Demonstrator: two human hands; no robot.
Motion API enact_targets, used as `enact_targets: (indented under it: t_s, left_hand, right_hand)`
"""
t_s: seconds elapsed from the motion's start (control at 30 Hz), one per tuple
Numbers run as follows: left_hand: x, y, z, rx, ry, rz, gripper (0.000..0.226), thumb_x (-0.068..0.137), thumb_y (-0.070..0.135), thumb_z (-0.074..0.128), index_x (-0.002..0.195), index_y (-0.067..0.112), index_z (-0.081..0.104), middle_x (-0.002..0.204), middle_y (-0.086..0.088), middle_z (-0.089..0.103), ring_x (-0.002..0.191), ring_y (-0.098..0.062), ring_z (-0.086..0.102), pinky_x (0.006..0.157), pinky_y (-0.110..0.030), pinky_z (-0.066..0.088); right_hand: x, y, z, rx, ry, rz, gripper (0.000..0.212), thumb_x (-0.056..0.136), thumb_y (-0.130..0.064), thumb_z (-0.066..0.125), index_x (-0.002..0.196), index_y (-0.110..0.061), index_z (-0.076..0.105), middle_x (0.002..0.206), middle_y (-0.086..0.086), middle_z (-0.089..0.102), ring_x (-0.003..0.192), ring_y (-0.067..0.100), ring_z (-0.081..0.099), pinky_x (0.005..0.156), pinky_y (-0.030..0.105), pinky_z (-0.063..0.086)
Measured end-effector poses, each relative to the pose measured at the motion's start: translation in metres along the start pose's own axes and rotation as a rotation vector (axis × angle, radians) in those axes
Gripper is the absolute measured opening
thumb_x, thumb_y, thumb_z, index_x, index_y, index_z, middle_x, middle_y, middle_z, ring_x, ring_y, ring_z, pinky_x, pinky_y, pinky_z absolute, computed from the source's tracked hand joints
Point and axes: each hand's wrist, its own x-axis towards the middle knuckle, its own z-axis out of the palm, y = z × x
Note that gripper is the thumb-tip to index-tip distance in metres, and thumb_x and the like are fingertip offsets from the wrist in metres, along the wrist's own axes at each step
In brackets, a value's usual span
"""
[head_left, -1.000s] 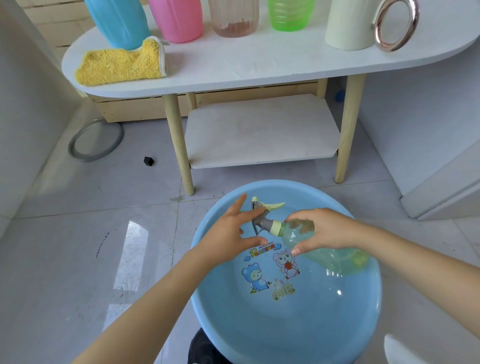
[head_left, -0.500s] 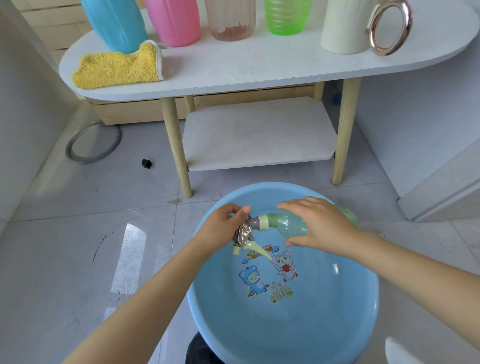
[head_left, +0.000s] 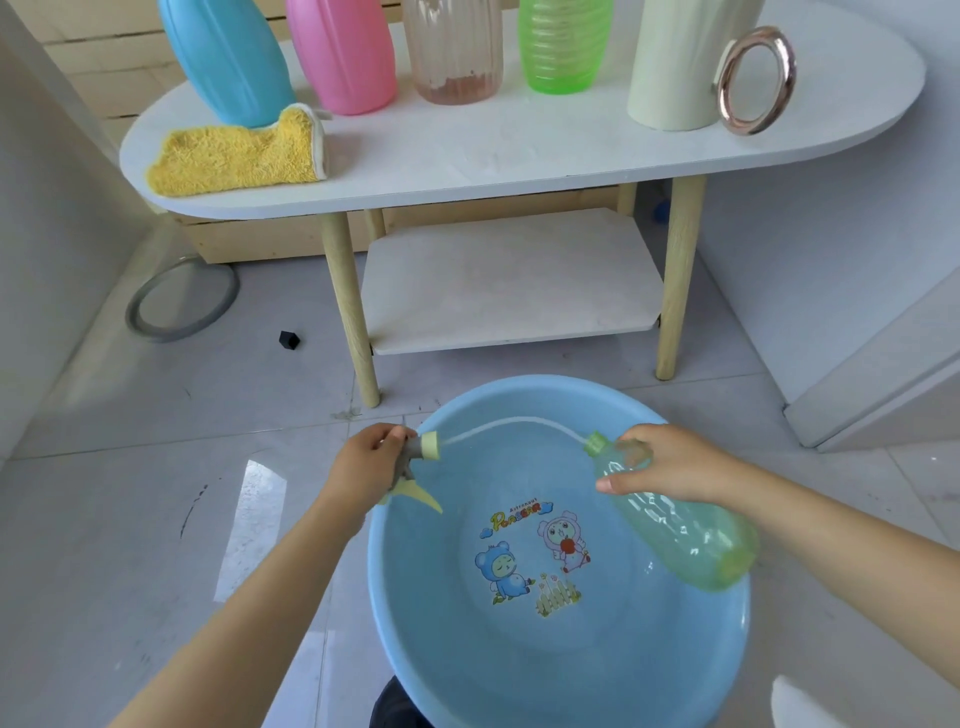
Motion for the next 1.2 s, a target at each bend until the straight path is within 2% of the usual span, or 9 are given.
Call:
enact_targets:
  t_s: [0.2, 0.43, 0.5, 0.57, 0.7, 0.8, 0.93, 1.07, 1.2]
  left_hand:
    - [-0.007, -0.004, 0.004, -0.033, 0.021, -0.034, 0.026, 0.1, 0.021, 0.04, 0.1, 0.011, 0.064, 0.07, -0.007, 0.065, 0.062, -0.019, 0.053, 0.055, -0.027, 0.041]
    - [-0.009, 0.008, 0.003, -0.116, 0.047, 0.034, 0.021, 0.099, 0.025, 0.045, 0.09, 0.016, 0.062, 0.073, -0.006, 0.068, 0.074, -0.024, 0.059, 0.073, -0.036, 0.049]
    - [-0.01, 0.016, 0.0, -0.129, 0.042, 0.064, 0.022, 0.099, 0.025, 0.045, 0.09, 0.013, 0.062, 0.07, -0.006, 0.067, 0.072, -0.024, 0.059, 0.073, -0.037, 0.048]
    - [-0.013, 0.026, -0.005, -0.151, 0.052, 0.101, 0.025, 0.1, 0.025, 0.044, 0.09, 0.01, 0.061, 0.07, -0.009, 0.064, 0.07, -0.023, 0.058, 0.068, -0.034, 0.045]
    - [-0.026, 0.047, -0.022, -0.244, 0.077, 0.176, 0.028, 0.1, 0.025, 0.043, 0.086, 0.013, 0.063, 0.07, -0.008, 0.064, 0.071, -0.024, 0.057, 0.073, -0.039, 0.047]
    - [-0.041, 0.062, -0.037, -0.33, 0.086, 0.226, 0.032, 0.1, 0.026, 0.044, 0.079, 0.013, 0.063, 0.065, -0.003, 0.059, 0.07, -0.023, 0.056, 0.073, -0.038, 0.046]
    - [-0.056, 0.082, -0.048, -0.486, 0.099, 0.254, 0.029, 0.1, 0.024, 0.044, 0.09, 0.015, 0.069, 0.061, 0.002, 0.059, 0.061, -0.012, 0.057, 0.064, -0.027, 0.045]
    - [-0.064, 0.103, -0.053, -0.596, 0.08, 0.273, 0.034, 0.1, 0.025, 0.044, 0.091, 0.0, 0.065, 0.063, -0.002, 0.06, 0.065, -0.02, 0.055, 0.068, -0.035, 0.048]
    - [-0.061, 0.124, -0.054, -0.655, 0.133, 0.254, 0.029, 0.097, 0.025, 0.052, 0.088, 0.004, 0.069, 0.073, -0.005, 0.071, 0.069, -0.02, 0.062, 0.068, -0.032, 0.052]
  right_hand:
    - [-0.01, 0.006, 0.001, 0.209, 0.107, 0.106, 0.07, 0.071, -0.047, 0.077, 0.127, -0.015, 0.049, 0.118, -0.002, 0.055, 0.103, 0.013, 0.053, 0.081, 0.026, 0.04]
    - [-0.018, -0.008, -0.007, 0.31, 0.137, -0.033, 0.059, 0.068, -0.051, 0.077, 0.117, -0.028, 0.053, 0.111, -0.011, 0.059, 0.1, 0.008, 0.061, 0.091, 0.031, 0.048]
    - [-0.02, -0.017, -0.014, 0.329, 0.159, -0.079, 0.061, 0.066, -0.05, 0.078, 0.117, -0.027, 0.054, 0.112, -0.012, 0.06, 0.1, 0.007, 0.061, 0.093, 0.033, 0.049]
    - [-0.023, -0.029, -0.023, 0.357, 0.188, -0.127, 0.058, 0.069, -0.043, 0.079, 0.118, -0.024, 0.055, 0.112, -0.01, 0.061, 0.1, 0.007, 0.061, 0.089, 0.029, 0.049]
    - [-0.037, -0.054, -0.05, 0.384, 0.271, -0.244, 0.053, 0.069, -0.043, 0.078, 0.115, -0.029, 0.056, 0.11, -0.016, 0.063, 0.098, -0.003, 0.059, 0.081, 0.013, 0.044]
    - [-0.054, -0.074, -0.07, 0.448, 0.327, -0.32, 0.066, 0.057, -0.057, 0.073, 0.117, -0.035, 0.056, 0.106, -0.02, 0.066, 0.098, -0.005, 0.06, 0.09, 0.022, 0.047]
    - [-0.076, -0.093, -0.091, 0.564, 0.354, -0.42, 0.065, 0.054, -0.065, 0.077, 0.112, -0.044, 0.057, 0.109, -0.024, 0.065, 0.101, -0.001, 0.062, 0.097, 0.034, 0.046]
    - [-0.087, -0.114, -0.103, 0.658, 0.41, -0.486, 0.053, 0.058, -0.053, 0.08, 0.105, -0.041, 0.06, 0.104, -0.02, 0.068, 0.097, -0.005, 0.063, 0.094, 0.032, 0.048]
    - [-0.088, -0.129, -0.107, 0.718, 0.427, -0.515, 0.052, 0.058, -0.046, 0.074, 0.108, -0.034, 0.062, 0.101, -0.016, 0.07, 0.095, -0.001, 0.065, 0.091, 0.031, 0.05]
